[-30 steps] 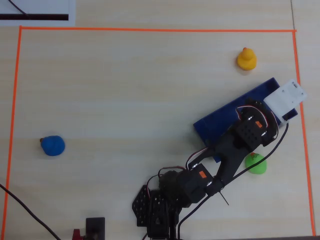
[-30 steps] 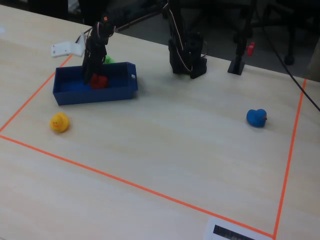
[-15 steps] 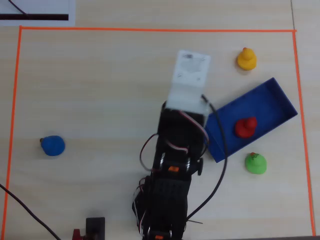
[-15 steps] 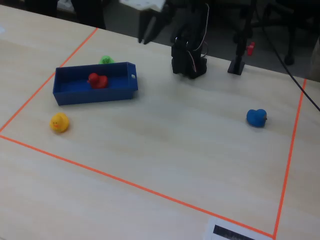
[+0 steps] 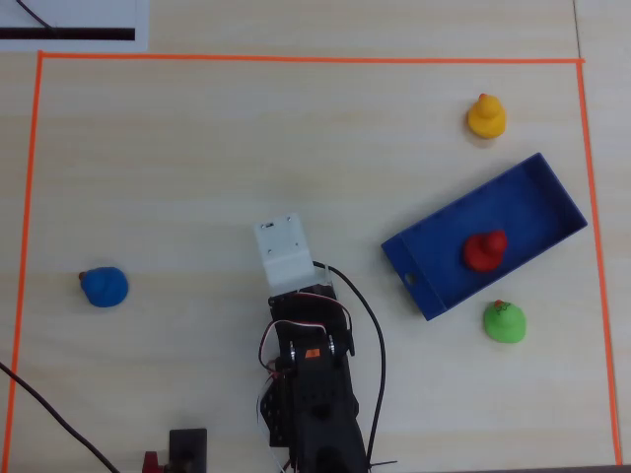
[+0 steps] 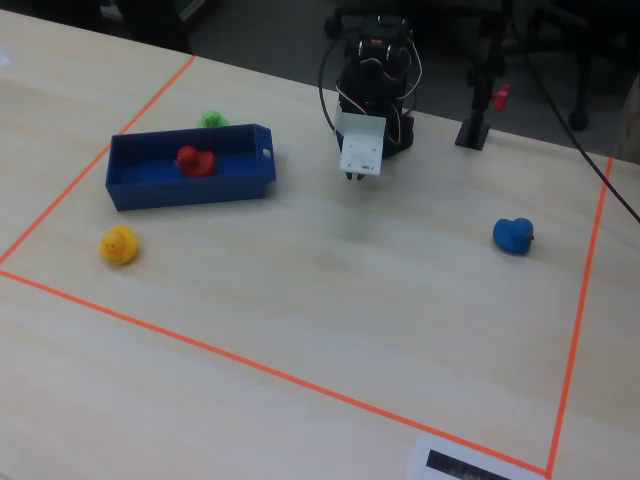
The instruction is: Grasp red duck and put it into box.
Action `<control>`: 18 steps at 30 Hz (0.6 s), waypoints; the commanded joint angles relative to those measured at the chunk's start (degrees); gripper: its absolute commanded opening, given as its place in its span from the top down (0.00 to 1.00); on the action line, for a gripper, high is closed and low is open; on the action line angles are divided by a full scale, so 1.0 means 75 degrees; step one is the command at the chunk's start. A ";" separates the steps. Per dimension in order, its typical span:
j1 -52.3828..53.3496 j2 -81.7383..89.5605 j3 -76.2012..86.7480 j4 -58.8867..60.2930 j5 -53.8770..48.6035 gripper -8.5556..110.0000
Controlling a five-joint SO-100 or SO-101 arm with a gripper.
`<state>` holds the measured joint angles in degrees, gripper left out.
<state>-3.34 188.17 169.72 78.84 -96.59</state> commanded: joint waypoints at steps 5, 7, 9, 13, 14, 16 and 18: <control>0.0551 0.0199 0.0855 -0.0234 -0.0281 0.93; 0.0621 0.0199 0.1008 -0.0316 -0.0281 0.93; 0.0645 0.0199 0.1125 -0.0375 -0.0234 0.93; 0.0703 0.0199 0.1125 -0.0375 -0.0094 0.91; 0.0691 0.0199 0.1137 -0.0363 -0.0082 0.90; 0.0691 0.0199 0.1137 -0.0363 -0.0059 0.90; 0.0691 0.0199 0.1137 -0.0305 0.0176 0.90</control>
<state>1.58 189.84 177.80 75.67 -96.59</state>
